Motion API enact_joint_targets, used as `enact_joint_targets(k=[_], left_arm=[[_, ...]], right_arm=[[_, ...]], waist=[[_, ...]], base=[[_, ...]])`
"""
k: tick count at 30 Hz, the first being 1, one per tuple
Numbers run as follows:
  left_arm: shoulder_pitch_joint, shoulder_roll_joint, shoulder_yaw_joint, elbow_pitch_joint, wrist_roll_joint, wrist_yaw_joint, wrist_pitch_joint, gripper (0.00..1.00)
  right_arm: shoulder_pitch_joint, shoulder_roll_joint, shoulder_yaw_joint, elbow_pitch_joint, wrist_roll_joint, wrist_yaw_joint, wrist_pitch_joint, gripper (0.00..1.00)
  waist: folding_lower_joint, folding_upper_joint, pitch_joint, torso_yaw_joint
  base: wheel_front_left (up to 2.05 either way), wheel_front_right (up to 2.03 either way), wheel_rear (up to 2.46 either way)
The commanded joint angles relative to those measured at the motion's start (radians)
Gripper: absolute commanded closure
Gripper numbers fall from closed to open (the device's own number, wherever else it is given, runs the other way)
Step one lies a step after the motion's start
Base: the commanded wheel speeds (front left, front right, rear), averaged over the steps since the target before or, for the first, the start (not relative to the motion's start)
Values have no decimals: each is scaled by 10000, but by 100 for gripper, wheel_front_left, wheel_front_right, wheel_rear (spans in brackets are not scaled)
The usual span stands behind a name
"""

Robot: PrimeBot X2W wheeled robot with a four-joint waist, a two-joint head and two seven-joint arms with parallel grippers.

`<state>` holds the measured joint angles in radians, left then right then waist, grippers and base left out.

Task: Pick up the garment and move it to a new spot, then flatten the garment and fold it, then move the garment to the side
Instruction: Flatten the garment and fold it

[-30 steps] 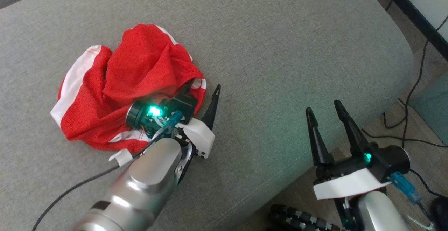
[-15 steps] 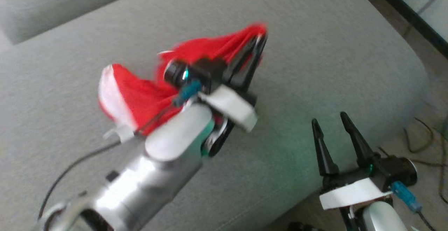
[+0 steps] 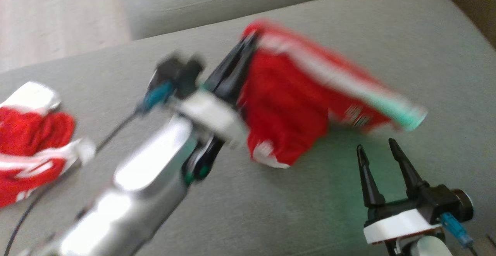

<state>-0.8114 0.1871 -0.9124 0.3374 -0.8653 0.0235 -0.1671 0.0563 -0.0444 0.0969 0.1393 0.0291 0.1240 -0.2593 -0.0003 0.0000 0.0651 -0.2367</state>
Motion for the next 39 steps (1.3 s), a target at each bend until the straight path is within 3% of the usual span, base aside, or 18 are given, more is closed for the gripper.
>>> enact_joint_targets(k=[1,7,12,21,25,28,31,32,33,35,36,39], left_arm=[[427,614,190,-300,-137,151,-23,100],[1852,1720,62,-190,159,474,-467,100],[2163,2202,274,-109,249,530,-682,100],[2242,2193,399,-220,288,471,-807,100],[2228,2201,366,-248,290,443,-799,100],[2208,2226,363,-287,286,443,-779,100],[2177,2264,343,-357,294,452,-731,100],[2167,2277,333,-381,295,452,-710,100],[2159,2289,328,-403,291,453,-690,100],[2132,2313,316,-437,289,453,-648,100],[2118,2323,309,-448,287,451,-629,100],[2063,2351,298,-473,281,437,-578,100]], right_arm=[[-177,-58,298,-304,109,67,-24,0],[-223,-271,641,813,370,67,-24,0],[-534,-541,1014,2023,346,67,-24,0],[-959,-608,965,3101,359,67,-24,0],[-1184,-682,1208,3578,420,67,-24,8],[-1313,-687,1243,3718,451,67,-24,5],[-1483,-664,1270,3897,455,67,-24,9],[-1530,-649,1280,3950,457,67,-24,15],[-1576,-634,1291,4010,456,67,-24,29],[-1664,-591,1307,4190,483,67,-24,81],[-1706,-572,1338,4281,505,67,-24,100],[-1805,-538,1392,4373,541,67,-24,100]], waist=[[3,0,5,912],[3,0,515,1609],[3,0,687,1865],[3,0,687,2020],[3,0,671,2017],[3,0,674,2001],[3,0,689,1980],[3,0,694,1974],[3,0,700,1968],[3,0,718,1966],[3,0,723,1969],[3,0,710,1969]], base=[[0,0,0],[0,0,0],[0,0,0],[0,0,0],[0,0,0],[0,0,0],[0,0,0],[0,0,0],[0,0,0],[0,0,0],[0,0,0],[0,0,0]])
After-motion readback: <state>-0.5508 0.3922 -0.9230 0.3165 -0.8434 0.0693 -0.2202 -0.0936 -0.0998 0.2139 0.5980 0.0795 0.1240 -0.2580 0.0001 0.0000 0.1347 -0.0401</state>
